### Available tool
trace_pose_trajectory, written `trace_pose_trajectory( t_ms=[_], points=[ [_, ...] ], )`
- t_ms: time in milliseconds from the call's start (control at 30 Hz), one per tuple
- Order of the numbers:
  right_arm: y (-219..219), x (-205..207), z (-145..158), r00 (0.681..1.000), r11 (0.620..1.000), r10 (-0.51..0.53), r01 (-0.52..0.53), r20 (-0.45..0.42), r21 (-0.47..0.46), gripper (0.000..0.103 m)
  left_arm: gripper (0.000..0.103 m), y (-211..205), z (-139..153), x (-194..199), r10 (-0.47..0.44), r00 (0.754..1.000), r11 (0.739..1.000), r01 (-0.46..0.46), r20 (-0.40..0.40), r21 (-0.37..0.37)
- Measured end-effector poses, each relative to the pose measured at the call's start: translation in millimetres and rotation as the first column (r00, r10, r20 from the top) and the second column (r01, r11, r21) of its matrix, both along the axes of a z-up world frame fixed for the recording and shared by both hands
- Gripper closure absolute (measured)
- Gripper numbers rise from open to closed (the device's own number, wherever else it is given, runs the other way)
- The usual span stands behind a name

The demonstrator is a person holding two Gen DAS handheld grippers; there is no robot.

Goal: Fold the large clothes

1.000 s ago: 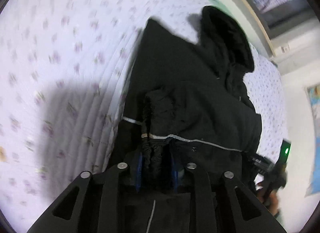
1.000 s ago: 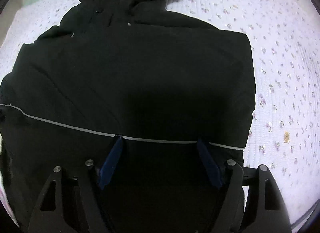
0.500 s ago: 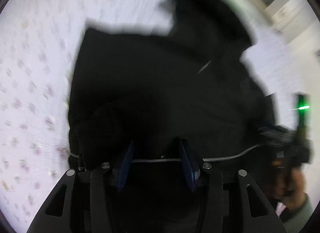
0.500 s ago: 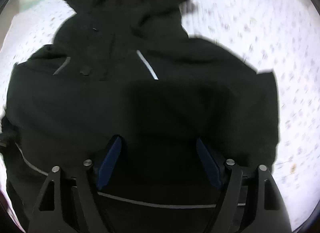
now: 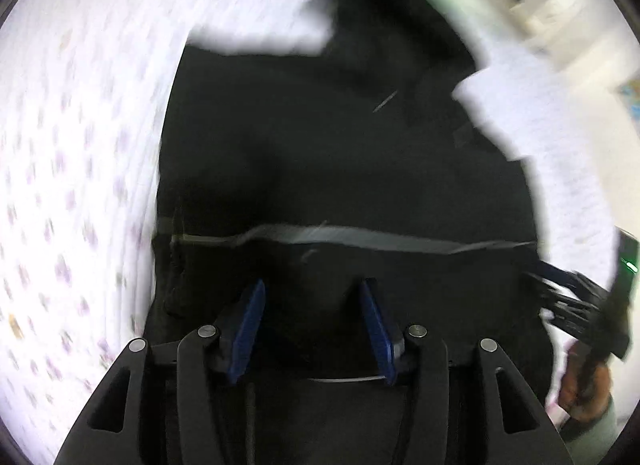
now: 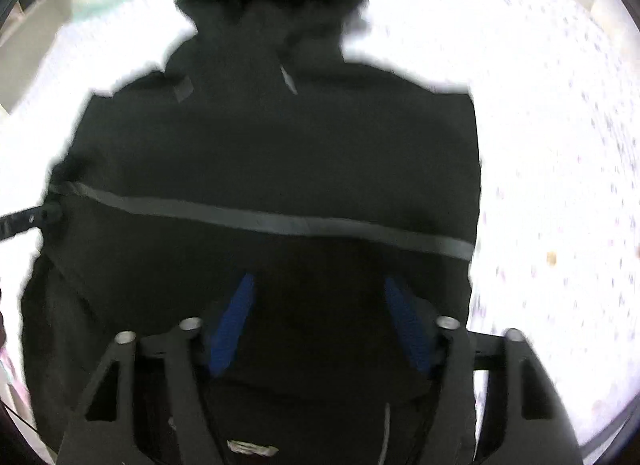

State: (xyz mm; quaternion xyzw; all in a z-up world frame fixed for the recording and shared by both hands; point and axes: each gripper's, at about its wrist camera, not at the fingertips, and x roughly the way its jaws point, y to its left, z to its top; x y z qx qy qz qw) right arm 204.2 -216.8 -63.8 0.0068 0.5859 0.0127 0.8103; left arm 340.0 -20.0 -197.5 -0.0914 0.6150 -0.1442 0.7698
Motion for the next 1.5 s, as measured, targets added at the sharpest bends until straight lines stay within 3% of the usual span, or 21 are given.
trace_pose_trajectory(
  t_ms=[67, 200, 333, 467, 533, 600, 700, 767, 867, 1067, 1233, 1267, 1300, 1333, 1367, 1400, 1433, 1500],
  points=[
    [-12, -9, -18, 1.000, 0.999, -0.015, 0.016, -0.026, 0.044, 0.040, 0.057, -1, -7, 5, 0.013, 1.000, 1.000, -0.013, -0.002, -0.005],
    [-21, -1, -3, 0.997, 0.996, -0.020, 0.025, -0.069, 0.081, 0.040, 0.056, -10, 25, 10, -0.023, 0.999, 1.000, 0.023, 0.037, 0.017],
    [-35, 5, 59, 1.000, 0.983, -0.021, 0.019, 0.010, 0.182, 0.040, 0.056, -2, 97, 9, -0.036, 0.987, 0.999, 0.039, 0.157, -0.018],
    [-49, 34, 138, 0.986, 0.987, -0.028, 0.000, 0.166, 0.164, 0.037, 0.055, 4, 173, 32, -0.034, 0.956, 0.999, 0.036, 0.292, -0.001],
    [-51, 52, 166, 0.975, 0.986, -0.028, -0.009, 0.220, 0.165, 0.036, 0.049, 5, 203, 45, -0.021, 0.939, 1.000, 0.024, 0.343, -0.004],
    [-52, 75, 193, 0.962, 0.987, -0.033, -0.012, 0.272, 0.161, 0.036, 0.039, 8, 222, 60, -0.006, 0.925, 1.000, 0.013, 0.379, -0.016],
    [-47, 112, 205, 0.953, 0.988, -0.041, -0.005, 0.300, 0.153, 0.031, 0.038, 6, 231, 95, 0.006, 0.918, 0.999, 0.008, 0.396, -0.033],
    [-48, 137, 200, 0.954, 0.989, -0.050, 0.007, 0.294, 0.146, 0.030, 0.038, -3, 225, 117, 0.007, 0.922, 1.000, 0.006, 0.387, -0.031],
    [-51, 179, 176, 0.961, 0.991, -0.053, 0.018, 0.271, 0.130, 0.030, 0.038, -21, 186, 170, 0.000, 0.936, 1.000, 0.001, 0.353, -0.002],
    [-56, 258, 97, 0.975, 0.996, -0.061, 0.046, 0.214, 0.077, 0.030, 0.038, -46, 103, 248, 0.015, 0.960, 1.000, -0.020, 0.278, 0.018],
    [-59, 316, 41, 0.986, 0.999, -0.051, 0.048, 0.160, 0.025, 0.030, 0.038, -69, 56, 293, -0.007, 0.974, 1.000, 0.002, 0.225, 0.022],
    [-59, 325, 31, 0.988, 0.998, -0.051, 0.047, 0.143, 0.030, 0.035, 0.038, -72, 46, 301, -0.008, 0.976, 1.000, 0.003, 0.216, 0.025],
    [-59, 336, 17, 0.992, 0.998, -0.048, 0.043, 0.116, 0.046, 0.061, 0.038, -75, 36, 308, -0.003, 0.979, 0.999, -0.004, 0.205, 0.035],
    [-58, 342, 8, 0.994, 0.997, -0.048, 0.043, 0.098, 0.058, 0.073, 0.044, -76, 29, 313, 0.005, 0.980, 0.999, -0.015, 0.200, 0.049],
    [-61, 346, 4, 0.993, 0.997, -0.064, 0.060, 0.096, 0.041, 0.091, 0.057, -73, 21, 319, 0.028, 0.978, 0.997, -0.043, 0.207, 0.071],
    [-72, 345, 8, 0.985, 0.995, -0.099, 0.093, 0.142, 0.044, 0.093, 0.081, -67, 17, 322, 0.043, 0.981, 0.998, -0.052, 0.191, 0.044],
    [-81, 342, 15, 0.975, 0.990, -0.125, 0.112, 0.181, 0.081, 0.093, 0.083, -56, 15, 323, 0.069, 0.982, 0.998, -0.065, 0.174, -0.027],
    [-114, 324, 30, 0.947, 0.958, -0.213, 0.155, 0.240, 0.241, 0.088, 0.077, -36, 19, 316, 0.095, 0.978, 0.987, -0.068, 0.186, -0.145]
  ],
)
